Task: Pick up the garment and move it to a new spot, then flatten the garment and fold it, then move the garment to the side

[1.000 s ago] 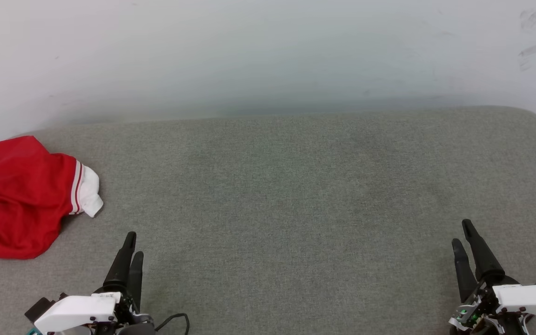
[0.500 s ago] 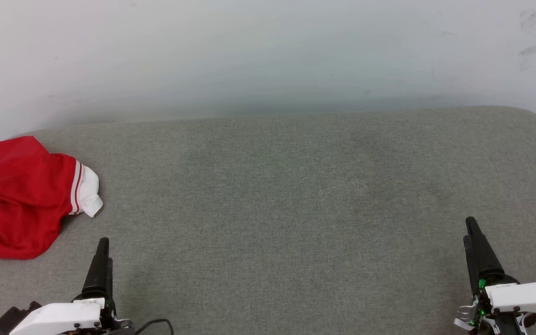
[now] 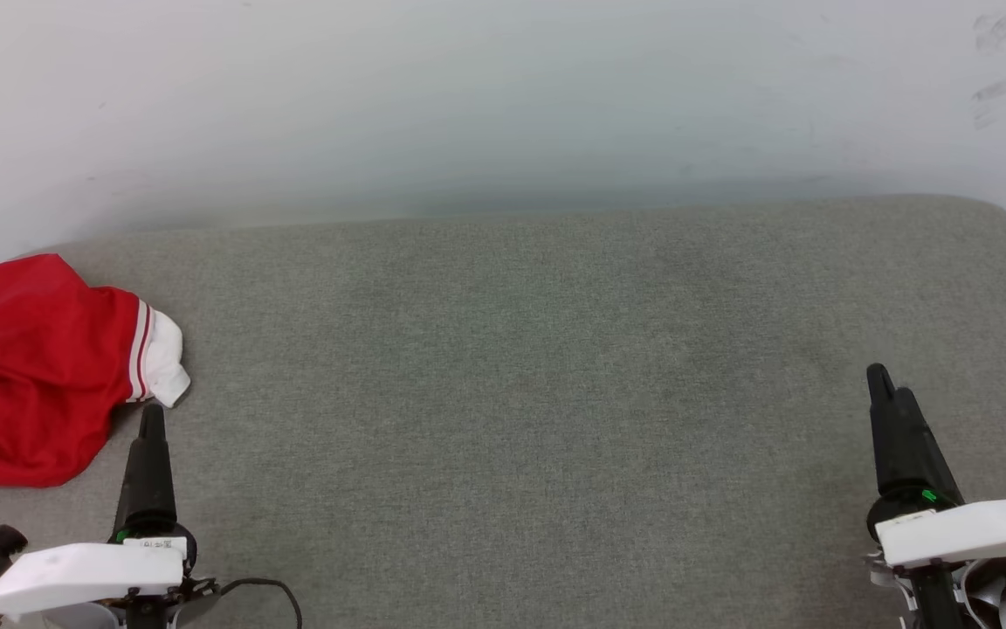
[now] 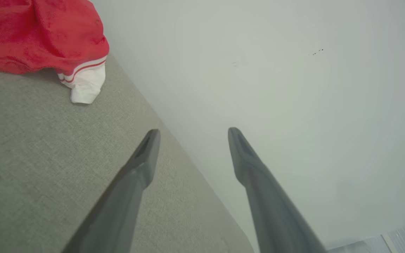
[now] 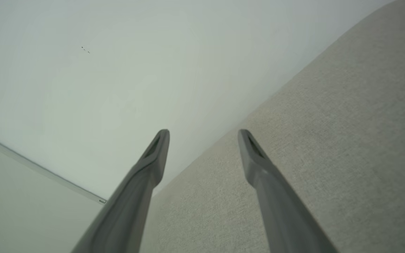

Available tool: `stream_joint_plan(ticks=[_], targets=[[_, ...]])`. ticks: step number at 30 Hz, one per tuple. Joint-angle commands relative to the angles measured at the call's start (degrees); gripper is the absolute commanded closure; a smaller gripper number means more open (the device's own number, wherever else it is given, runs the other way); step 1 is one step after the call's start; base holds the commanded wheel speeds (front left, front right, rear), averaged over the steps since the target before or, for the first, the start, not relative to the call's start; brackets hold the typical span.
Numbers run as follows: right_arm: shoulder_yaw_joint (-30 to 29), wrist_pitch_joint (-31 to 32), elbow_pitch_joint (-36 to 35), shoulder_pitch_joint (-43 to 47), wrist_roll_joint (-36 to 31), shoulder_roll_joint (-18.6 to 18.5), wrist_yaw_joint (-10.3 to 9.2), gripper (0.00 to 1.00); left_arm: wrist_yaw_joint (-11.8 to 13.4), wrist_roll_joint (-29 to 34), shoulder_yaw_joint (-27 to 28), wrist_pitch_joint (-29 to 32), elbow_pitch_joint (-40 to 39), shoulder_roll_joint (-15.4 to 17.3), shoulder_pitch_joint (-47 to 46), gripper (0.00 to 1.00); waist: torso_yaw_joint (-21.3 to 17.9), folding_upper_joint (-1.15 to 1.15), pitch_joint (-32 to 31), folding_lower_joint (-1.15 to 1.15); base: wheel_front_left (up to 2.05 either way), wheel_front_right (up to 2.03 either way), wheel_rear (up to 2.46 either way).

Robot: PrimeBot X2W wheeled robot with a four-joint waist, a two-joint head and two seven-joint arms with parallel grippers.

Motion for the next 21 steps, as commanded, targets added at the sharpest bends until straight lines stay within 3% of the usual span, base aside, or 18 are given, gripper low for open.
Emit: stream_joint_plan(ticks=[1,9,16,21], targets=[[0.2,-0.3,-1.4,-1.6,-1.6,-0.1,0.01,0.0,0.0,1.3,-0.1,-0.4,-1.4,0.1,-0.3,0.0,0.0,0.0,0.0,0.0,0.0,0.0,0.0],[2.9,-2.1,-5.5,-1.3,-16.2,-0.1,0.02,0.0,2.4,15.5,-5.3,-2.2,-9.0,0.2,1.0,0.0,-0.1,0.0,0.5,0.0,0.0,0.0,0.0],[4.0,-3.2,-6.2,-0.7,-23.9,-0.1,0.02,0.0,4.0,24.4,-9.6,-3.3,-11.2,0.2,1.8,0.0,-0.2,0.0,0.7,0.0,0.0,0.0,0.0],[4.6,-4.1,-6.4,-0.3,-29.6,-0.1,0.02,0.0,6.3,30.6,-13.8,-4.1,-12.4,2.4,2.2,0.0,-0.3,0.0,0.8,0.0,0.0,0.0,0.0]])
